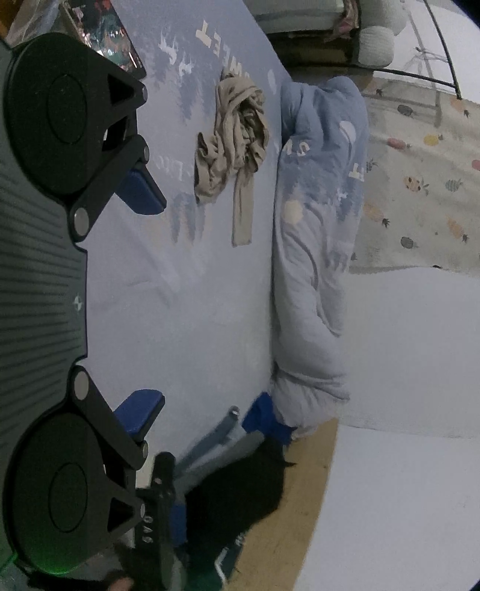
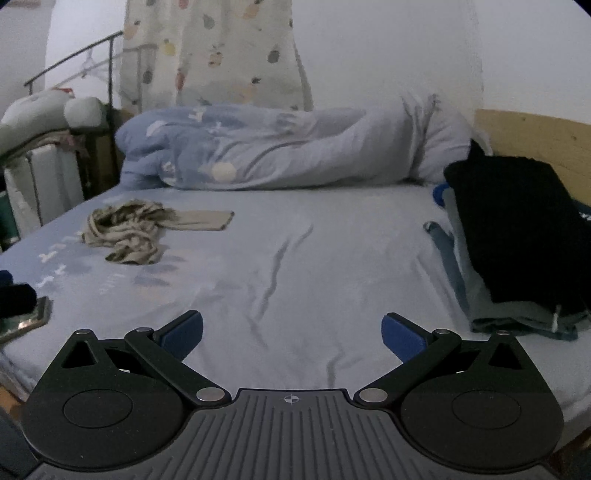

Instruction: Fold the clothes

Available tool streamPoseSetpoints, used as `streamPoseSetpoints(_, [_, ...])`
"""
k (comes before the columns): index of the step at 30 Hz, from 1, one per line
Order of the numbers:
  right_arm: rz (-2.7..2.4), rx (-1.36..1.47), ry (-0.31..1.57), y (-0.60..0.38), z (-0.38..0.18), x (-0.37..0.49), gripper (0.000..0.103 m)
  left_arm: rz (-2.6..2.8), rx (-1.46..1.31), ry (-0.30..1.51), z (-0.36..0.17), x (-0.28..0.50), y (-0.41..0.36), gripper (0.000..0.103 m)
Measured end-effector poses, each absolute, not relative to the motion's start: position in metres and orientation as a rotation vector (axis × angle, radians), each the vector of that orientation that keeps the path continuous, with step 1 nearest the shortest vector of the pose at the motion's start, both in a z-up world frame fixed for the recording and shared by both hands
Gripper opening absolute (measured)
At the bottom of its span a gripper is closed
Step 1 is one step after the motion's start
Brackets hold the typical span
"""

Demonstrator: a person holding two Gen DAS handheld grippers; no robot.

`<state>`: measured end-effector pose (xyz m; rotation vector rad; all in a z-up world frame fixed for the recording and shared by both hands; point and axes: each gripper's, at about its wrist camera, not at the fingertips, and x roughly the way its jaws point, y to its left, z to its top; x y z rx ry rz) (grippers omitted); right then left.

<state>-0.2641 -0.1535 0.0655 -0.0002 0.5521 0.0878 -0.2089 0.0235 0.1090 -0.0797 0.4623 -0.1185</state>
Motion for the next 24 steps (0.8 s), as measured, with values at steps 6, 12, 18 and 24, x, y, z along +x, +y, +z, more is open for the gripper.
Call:
streamPoseSetpoints(6, [0.089, 0.005, 0.568, -0.151, 0.056, -0.265, 0.103, -0.130, -0.154, 0.518, 0.094, -0.203, 0.025, 0.103])
streamPoseSetpoints(12, [0.106, -0.020, 0.551, -0.153, 0.060, -0.269, 0.103, -0.150, -0.198, 0.487, 0.087, -0.208, 0.018, 0.103])
streamPoseSetpoints(18, [0.098, -0.029, 0.568, -0.155, 0.057, -0.268, 0.103, -0.155, -0.108, 0.527, 0.069, -0.205, 0.004, 0.103])
streamPoseSetpoints(24, [0.095, -0.053, 0.575, -0.155, 0.055, -0.267, 0.103, -0.144, -0.087, 0.589, 0.061, -0.204, 0.002, 0.103])
